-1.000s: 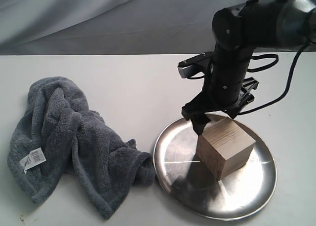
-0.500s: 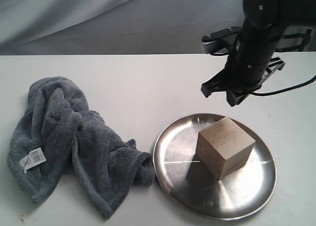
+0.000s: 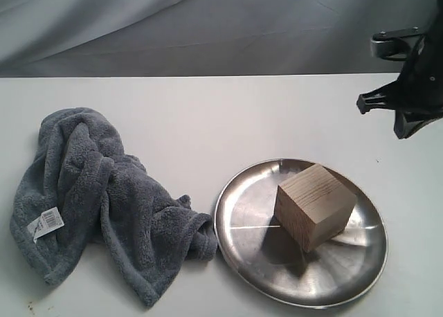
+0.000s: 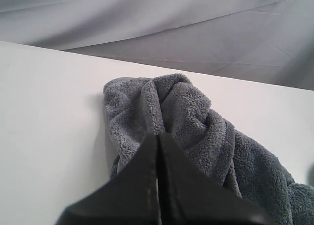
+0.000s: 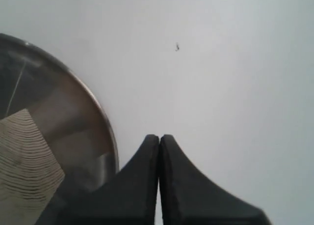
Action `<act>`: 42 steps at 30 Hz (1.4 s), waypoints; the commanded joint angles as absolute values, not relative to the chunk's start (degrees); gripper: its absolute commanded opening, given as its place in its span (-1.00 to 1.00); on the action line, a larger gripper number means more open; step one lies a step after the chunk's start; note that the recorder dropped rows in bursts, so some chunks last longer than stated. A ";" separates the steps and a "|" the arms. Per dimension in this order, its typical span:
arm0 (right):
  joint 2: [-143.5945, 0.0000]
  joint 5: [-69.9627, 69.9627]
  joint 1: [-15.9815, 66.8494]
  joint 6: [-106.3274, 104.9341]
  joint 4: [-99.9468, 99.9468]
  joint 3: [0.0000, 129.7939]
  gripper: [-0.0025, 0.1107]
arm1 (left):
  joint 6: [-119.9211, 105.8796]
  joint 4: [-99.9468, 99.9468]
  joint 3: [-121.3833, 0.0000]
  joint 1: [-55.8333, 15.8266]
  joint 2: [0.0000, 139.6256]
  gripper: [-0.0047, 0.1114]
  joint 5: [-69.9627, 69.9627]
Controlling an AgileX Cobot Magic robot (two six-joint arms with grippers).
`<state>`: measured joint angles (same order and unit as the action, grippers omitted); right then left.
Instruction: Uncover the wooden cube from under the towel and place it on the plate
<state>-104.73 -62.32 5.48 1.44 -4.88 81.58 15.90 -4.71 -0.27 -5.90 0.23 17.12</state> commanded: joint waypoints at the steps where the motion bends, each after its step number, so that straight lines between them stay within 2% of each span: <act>1: -99.91 -58.82 1.58 1.94 -4.59 78.23 -0.96 | 16.05 -4.45 0.00 -6.19 0.00 -0.92 16.74; 6: -92.37 -54.54 -1.70 1.72 -1.86 71.96 -0.96 | 16.05 -4.45 0.00 -6.19 0.00 -0.92 16.74; 12: -71.67 -36.57 -1.82 1.12 -0.80 53.51 -0.96 | 15.86 -4.45 0.00 -6.19 0.00 -0.92 16.74; 19: -48.60 -35.49 -1.82 1.27 0.00 42.18 -0.96 | 16.04 -4.45 0.00 -6.19 0.00 -0.92 16.74; 26: -27.68 -39.19 -1.82 1.27 0.46 37.08 -0.96 | 16.04 -4.45 0.00 -6.19 0.00 -0.92 16.74; 36: -3.30 -41.76 -1.82 1.27 0.00 36.45 -0.96 | 15.82 -4.45 0.00 -6.19 0.00 -0.92 16.74; 42: 0.00 -44.81 -1.82 1.52 -2.33 36.74 -0.96 | 15.82 -4.45 0.00 -6.19 0.00 -0.92 16.60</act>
<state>-0.17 -42.72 -1.47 1.54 -0.79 36.88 15.90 -4.71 -0.27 -5.90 0.23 17.12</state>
